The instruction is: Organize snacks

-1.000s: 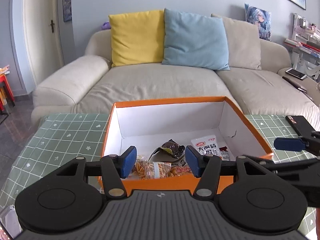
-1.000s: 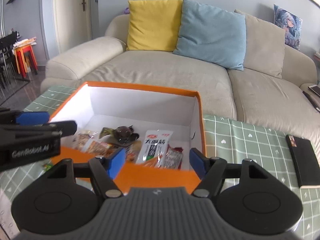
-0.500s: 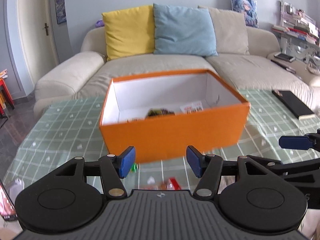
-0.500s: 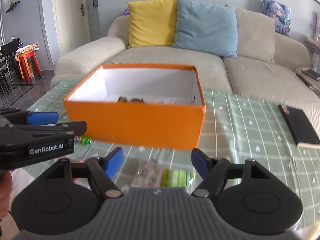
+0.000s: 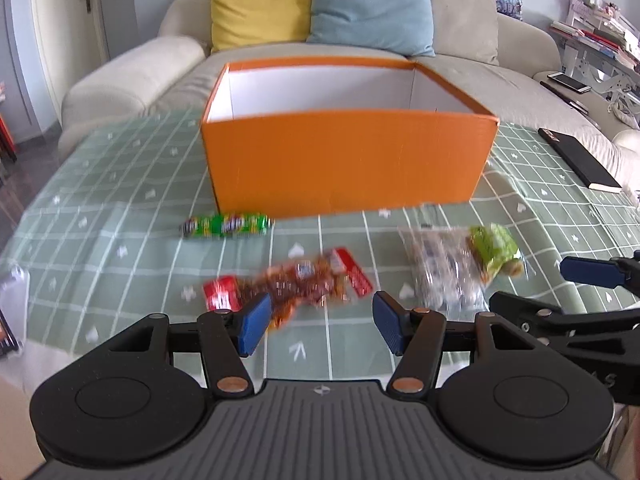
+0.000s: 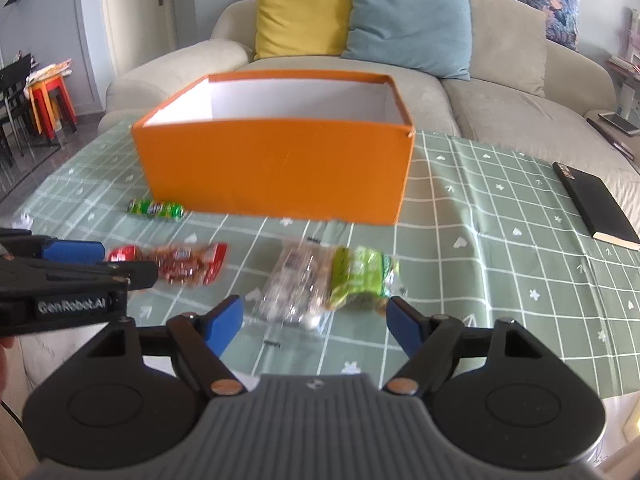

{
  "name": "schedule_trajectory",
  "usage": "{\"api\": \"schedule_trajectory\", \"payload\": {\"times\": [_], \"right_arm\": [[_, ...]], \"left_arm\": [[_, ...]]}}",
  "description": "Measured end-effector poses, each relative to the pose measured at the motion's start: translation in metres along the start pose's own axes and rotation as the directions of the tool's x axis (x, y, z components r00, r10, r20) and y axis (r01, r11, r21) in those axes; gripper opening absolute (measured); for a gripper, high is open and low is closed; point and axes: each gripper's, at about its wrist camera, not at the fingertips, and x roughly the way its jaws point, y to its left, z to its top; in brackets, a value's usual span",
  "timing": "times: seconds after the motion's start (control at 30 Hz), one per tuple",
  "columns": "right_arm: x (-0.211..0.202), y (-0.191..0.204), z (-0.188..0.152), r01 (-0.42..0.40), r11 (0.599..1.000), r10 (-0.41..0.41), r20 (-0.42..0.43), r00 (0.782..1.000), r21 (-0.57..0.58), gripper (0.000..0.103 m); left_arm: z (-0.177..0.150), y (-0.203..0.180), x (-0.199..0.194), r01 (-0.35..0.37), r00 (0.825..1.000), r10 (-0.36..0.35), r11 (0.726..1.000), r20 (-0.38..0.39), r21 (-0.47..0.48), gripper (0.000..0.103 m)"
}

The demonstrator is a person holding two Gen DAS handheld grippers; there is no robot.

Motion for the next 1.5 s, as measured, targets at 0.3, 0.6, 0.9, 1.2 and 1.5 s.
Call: {"api": "schedule_trajectory", "payload": {"times": [0.3, 0.6, 0.9, 1.2, 1.5], "right_arm": [[0.017, 0.006, -0.019, 0.012, 0.999, -0.014, -0.049, 0.999, -0.041, 0.079], [0.023, 0.000, -0.019, 0.040, 0.999, -0.041, -0.035, 0.999, -0.031, 0.085], [0.032, 0.000, -0.013, 0.019, 1.000, -0.019, -0.032, 0.999, -0.011, 0.086], [0.043, -0.008, 0.004, 0.052, 0.999, -0.052, 0.012, 0.999, 0.007, 0.086], [0.065, -0.022, 0.020, 0.095, 0.995, -0.096, 0.002, 0.995, 0.039, 0.077]], "left_arm": [[-0.020, 0.013, 0.013, -0.005, 0.999, 0.003, 1.000, -0.051, -0.029, 0.069], [-0.018, 0.022, 0.017, 0.023, 1.000, -0.024, 0.998, -0.010, -0.057, 0.069], [-0.009, 0.021, 0.034, -0.029, 1.000, 0.030, 0.998, -0.007, 0.064, 0.072], [0.006, 0.039, 0.048, 0.002, 1.000, -0.001, 1.000, -0.022, 0.020, 0.075], [0.008, 0.030, 0.071, 0.037, 0.997, -0.027, 0.991, -0.075, 0.125, 0.081]]}}
